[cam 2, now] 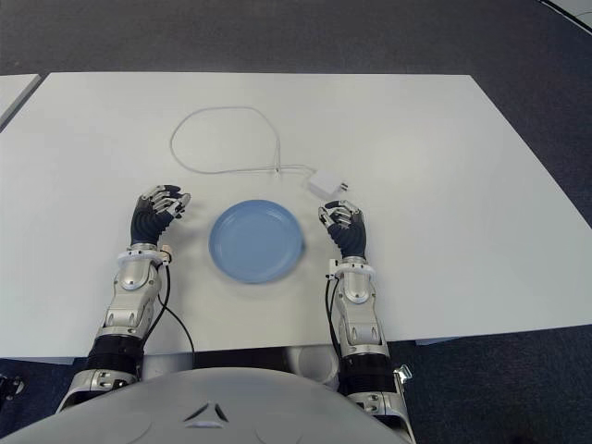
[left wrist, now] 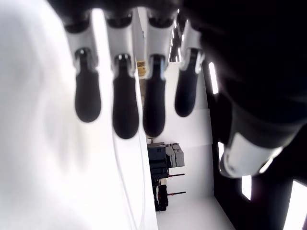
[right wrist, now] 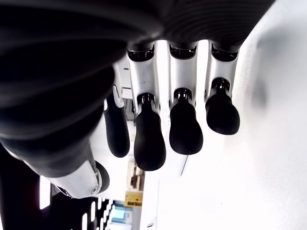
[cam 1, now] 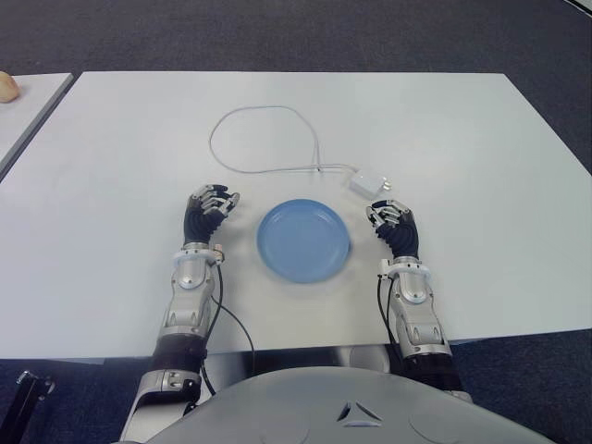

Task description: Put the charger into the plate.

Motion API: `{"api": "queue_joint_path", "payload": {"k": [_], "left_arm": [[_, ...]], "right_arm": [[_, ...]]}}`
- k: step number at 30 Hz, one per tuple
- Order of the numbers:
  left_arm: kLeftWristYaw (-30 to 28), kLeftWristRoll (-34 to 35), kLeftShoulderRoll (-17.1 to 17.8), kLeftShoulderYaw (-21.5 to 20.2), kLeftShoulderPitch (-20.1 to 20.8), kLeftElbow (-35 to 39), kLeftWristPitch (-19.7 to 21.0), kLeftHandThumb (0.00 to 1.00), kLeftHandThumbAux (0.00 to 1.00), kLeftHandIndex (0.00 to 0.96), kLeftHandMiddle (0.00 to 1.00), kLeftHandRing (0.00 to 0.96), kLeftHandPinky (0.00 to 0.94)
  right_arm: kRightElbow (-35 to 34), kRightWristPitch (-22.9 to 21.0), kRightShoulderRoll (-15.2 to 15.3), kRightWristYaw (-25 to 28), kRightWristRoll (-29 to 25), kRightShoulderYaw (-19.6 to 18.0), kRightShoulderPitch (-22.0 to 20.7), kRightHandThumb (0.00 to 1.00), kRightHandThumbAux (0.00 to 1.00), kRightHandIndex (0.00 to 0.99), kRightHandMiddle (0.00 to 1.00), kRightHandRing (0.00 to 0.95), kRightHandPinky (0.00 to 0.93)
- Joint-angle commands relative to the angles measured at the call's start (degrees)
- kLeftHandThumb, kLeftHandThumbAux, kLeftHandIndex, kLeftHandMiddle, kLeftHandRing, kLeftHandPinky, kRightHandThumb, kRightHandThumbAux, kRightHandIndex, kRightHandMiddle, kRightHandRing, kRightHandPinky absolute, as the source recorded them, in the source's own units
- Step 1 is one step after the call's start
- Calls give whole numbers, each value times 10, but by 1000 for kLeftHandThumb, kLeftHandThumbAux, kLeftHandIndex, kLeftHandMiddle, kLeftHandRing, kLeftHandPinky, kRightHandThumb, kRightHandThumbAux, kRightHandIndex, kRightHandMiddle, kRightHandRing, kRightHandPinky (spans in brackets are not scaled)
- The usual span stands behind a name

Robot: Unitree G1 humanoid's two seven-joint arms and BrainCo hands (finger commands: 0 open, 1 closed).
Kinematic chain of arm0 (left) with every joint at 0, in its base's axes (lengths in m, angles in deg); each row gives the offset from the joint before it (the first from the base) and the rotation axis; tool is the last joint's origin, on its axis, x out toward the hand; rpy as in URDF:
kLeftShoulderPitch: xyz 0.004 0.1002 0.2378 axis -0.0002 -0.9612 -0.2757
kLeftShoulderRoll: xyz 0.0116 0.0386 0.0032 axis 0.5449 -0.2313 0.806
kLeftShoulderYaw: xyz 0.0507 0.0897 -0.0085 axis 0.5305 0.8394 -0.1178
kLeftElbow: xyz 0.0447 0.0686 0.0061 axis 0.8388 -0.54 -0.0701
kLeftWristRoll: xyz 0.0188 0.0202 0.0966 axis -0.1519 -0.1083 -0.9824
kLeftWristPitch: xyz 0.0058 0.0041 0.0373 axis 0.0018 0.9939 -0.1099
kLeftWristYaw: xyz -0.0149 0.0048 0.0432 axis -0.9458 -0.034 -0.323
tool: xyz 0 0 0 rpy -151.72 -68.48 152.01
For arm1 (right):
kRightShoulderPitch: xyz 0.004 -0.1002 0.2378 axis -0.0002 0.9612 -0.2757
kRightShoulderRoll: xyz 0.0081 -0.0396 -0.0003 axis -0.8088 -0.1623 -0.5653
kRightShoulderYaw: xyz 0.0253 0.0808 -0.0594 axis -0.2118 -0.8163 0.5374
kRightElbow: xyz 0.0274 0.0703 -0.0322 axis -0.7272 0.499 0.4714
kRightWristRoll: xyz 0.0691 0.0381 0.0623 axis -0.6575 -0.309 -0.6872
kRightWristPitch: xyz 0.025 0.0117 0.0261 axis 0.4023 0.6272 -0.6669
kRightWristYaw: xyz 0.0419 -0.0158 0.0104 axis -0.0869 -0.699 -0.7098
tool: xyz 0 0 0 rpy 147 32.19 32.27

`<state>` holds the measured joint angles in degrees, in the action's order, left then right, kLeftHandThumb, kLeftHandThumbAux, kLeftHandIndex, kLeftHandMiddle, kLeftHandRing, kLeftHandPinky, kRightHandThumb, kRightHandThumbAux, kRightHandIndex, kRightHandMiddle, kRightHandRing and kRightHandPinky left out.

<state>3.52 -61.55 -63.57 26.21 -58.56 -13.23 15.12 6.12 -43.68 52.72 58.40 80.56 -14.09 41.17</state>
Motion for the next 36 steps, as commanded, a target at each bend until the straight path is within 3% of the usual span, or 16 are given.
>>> {"api": "queue_joint_path", "payload": {"k": [1, 7, 12, 18, 20, 23, 26, 31, 36], "left_arm": [[-8, -1, 3, 4, -6, -2, 4, 832, 681, 398, 492, 595, 586], [-7, -3, 3, 5, -6, -3, 2, 832, 681, 397, 493, 595, 582], [-6, -4, 3, 5, -5, -6, -2, 832, 681, 397, 491, 592, 576], [-6, -4, 2, 5, -5, -10, -9, 832, 681, 400, 488, 585, 568], [-8, -3, 2, 6, -5, -11, -9, 832, 681, 401, 487, 583, 568], [-9, -3, 2, 7, -5, -11, -10, 832, 681, 401, 487, 583, 571], [-10, -3, 2, 8, -7, -9, -8, 832, 681, 401, 487, 584, 573], [-11, -1, 1, 9, -10, -3, -2, 832, 681, 401, 487, 583, 572], [-10, -1, 2, 8, -10, -3, -3, 832, 680, 401, 487, 582, 568]], "right_arm": [[1, -10, -1, 0, 0, -1, 4, 704, 727, 433, 738, 739, 749], [5, 2, 1, -3, 3, -1, 3, 704, 727, 432, 738, 741, 756], [17, 41, 16, -15, 29, 5, -2, 703, 728, 432, 735, 739, 752], [9, 70, 60, -32, 97, 18, -27, 695, 729, 420, 644, 653, 636], [6, 72, 73, -42, 126, 23, -38, 690, 728, 410, 534, 547, 536], [13, 76, 89, -62, 167, 32, -50, 501, 633, 197, 341, 355, 373], [26, 74, 109, -75, 196, 38, -73, 431, 532, 82, 209, 212, 228], [64, 71, 144, -86, 225, 41, -120, 431, 337, 13, 47, 48, 52], [116, 60, 171, -89, 241, 44, -171, 464, 210, 2, 7, 7, 8]]}}
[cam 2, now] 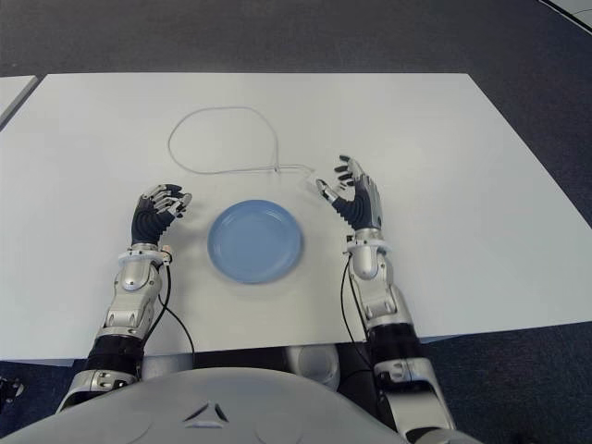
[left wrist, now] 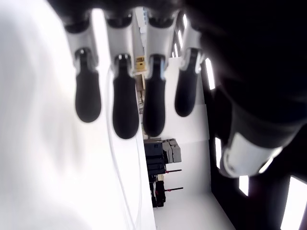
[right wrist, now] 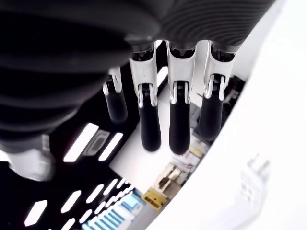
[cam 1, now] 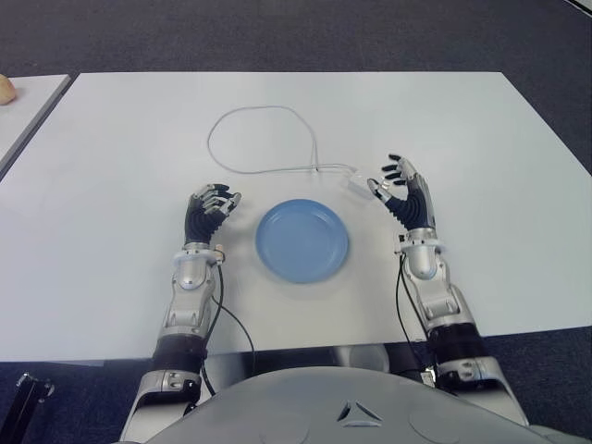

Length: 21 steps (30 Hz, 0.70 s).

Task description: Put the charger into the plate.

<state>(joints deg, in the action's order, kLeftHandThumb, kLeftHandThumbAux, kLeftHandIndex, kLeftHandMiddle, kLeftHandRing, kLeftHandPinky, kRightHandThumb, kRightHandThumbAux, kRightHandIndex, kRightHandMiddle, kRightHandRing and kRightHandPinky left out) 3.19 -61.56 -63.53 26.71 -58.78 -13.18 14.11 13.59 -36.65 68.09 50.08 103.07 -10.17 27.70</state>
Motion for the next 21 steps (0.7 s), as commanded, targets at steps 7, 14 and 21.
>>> {"api": "queue_joint_path", "payload": {"k": [7, 14, 21], "left_arm": [[1, -7, -1, 4, -11, 0, 3, 834, 679, 410, 480, 564, 540], [5, -8, -5, 5, -14, 10, 10, 834, 680, 408, 479, 559, 530], [7, -8, -7, 2, -18, 23, 20, 833, 680, 407, 481, 563, 538]], "right_arm": [[69, -66, 22, -28, 54, 22, -92, 541, 98, 0, 0, 0, 0], [98, -116, 29, -23, 74, 41, -136, 576, 66, 0, 0, 0, 0], [249, -132, 43, -26, 81, 67, -233, 604, 85, 0, 0, 0, 0]]}}
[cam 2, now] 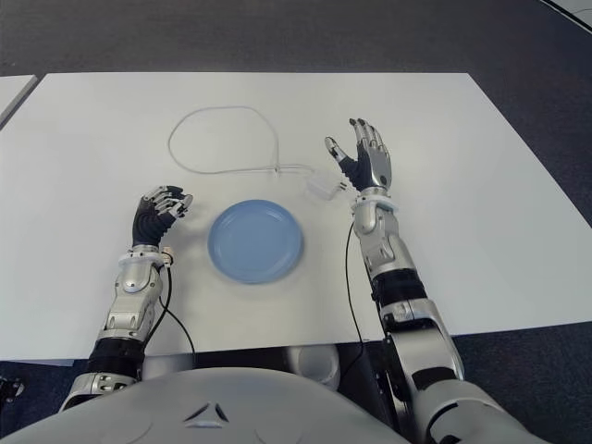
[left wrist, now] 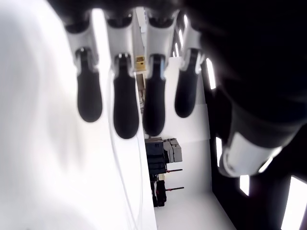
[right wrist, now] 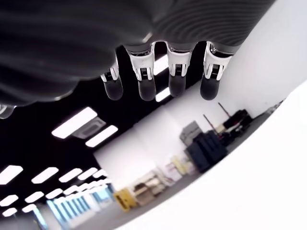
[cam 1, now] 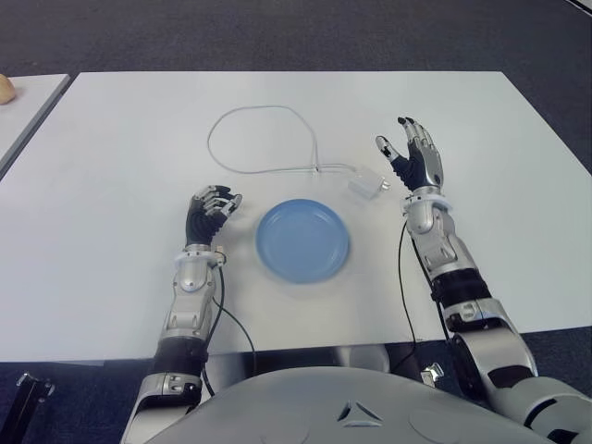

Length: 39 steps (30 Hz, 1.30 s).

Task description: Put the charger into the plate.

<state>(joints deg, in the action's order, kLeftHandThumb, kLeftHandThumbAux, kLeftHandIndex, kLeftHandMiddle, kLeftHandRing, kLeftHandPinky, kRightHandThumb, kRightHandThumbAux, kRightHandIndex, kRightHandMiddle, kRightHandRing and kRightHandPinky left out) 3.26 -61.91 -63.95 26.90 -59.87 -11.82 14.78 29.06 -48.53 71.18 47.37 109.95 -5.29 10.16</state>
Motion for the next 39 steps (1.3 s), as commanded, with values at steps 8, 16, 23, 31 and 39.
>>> {"api": "queue_joint_path", "payload": {"k": [8, 16, 23, 31, 39], "left_arm": [[3, -4, -2, 0, -13, 29, 27, 832, 680, 400, 493, 597, 588], [1, -8, 1, 0, -16, 42, 43, 832, 680, 399, 494, 596, 572], [-3, -10, 4, 1, -17, 50, 55, 833, 680, 404, 486, 585, 563], [-6, -7, 5, 1, -15, 49, 57, 833, 680, 405, 488, 586, 570], [-2, -8, 4, -1, -14, 42, 39, 832, 680, 395, 508, 620, 603]], "right_arm": [[236, 0, 18, 0, 18, 63, -122, 602, 129, 0, 0, 0, 0], [297, -13, 14, 44, 23, 112, -160, 589, 140, 0, 0, 0, 0], [312, -31, 5, 88, 38, 158, -179, 571, 145, 0, 0, 0, 0], [317, -41, 0, 112, 52, 196, -179, 553, 129, 0, 0, 0, 0], [331, -41, -6, 118, 62, 228, -170, 527, 113, 0, 0, 0, 0]]}}
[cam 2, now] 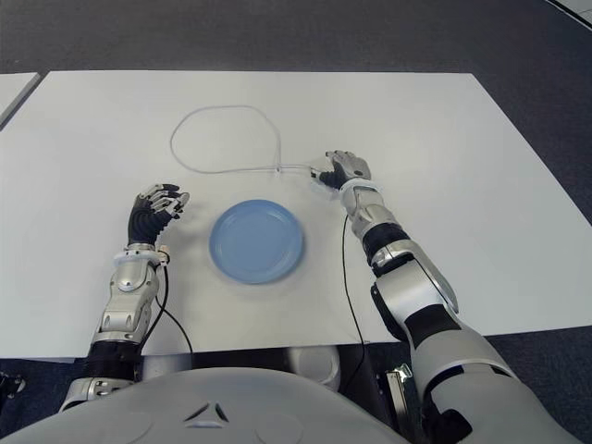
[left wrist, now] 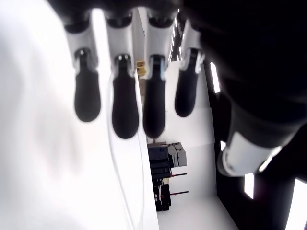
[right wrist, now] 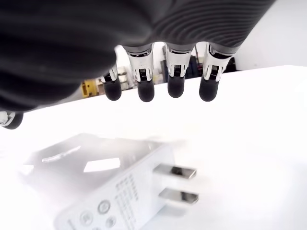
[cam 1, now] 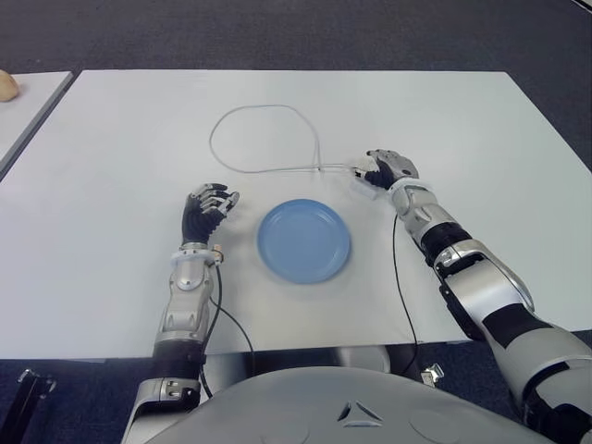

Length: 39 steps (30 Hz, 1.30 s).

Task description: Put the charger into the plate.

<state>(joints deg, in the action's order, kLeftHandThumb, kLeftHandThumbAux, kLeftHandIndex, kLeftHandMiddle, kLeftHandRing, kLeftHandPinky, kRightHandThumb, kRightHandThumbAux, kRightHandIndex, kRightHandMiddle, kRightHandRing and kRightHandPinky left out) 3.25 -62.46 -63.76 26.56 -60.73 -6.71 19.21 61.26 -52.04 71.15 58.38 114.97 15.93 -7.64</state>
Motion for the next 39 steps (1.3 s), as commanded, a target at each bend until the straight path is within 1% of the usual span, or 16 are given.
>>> {"api": "queue_joint_path", "payload": {"k": [1, 5, 6, 8, 11, 21, 29, 39], "left_arm": [[-1, -2, 1, 2, -5, -10, -6, 832, 680, 394, 509, 619, 600], [0, -1, 0, 1, -4, -11, -7, 831, 680, 393, 510, 620, 597], [1, -1, -1, 0, -4, -11, -8, 831, 680, 392, 510, 621, 598], [3, -2, -1, 0, -3, -13, -10, 832, 680, 392, 514, 628, 607], [5, -3, -2, -1, -1, -17, -15, 832, 680, 392, 518, 633, 608], [5, -3, -3, -3, 2, -22, -17, 831, 681, 391, 513, 624, 597], [3, -1, -2, -6, 3, -22, -16, 831, 681, 391, 508, 615, 587], [-2, 4, 0, -9, -3, -6, -14, 833, 679, 395, 513, 627, 601]], "right_arm": [[1, -9, -7, 9, 15, 21, 15, 526, 111, 0, 0, 0, 0], [-44, -27, -6, 16, 22, 33, 43, 528, 106, 0, 0, 0, 0], [-84, -40, -2, 24, 27, 37, 63, 532, 105, 0, 0, 0, 0], [-139, -59, 7, 39, 33, 42, 88, 538, 102, 0, 0, 0, 0], [-198, -75, 20, 56, 40, 43, 113, 550, 97, 0, 0, 0, 0], [-315, -100, 46, 82, 56, 35, 169, 572, 87, 0, 0, 0, 0], [-368, -118, 56, 93, 74, 32, 199, 587, 92, 0, 0, 0, 0], [-353, -127, 57, 90, 73, 19, 221, 595, 100, 0, 0, 0, 0]]}}
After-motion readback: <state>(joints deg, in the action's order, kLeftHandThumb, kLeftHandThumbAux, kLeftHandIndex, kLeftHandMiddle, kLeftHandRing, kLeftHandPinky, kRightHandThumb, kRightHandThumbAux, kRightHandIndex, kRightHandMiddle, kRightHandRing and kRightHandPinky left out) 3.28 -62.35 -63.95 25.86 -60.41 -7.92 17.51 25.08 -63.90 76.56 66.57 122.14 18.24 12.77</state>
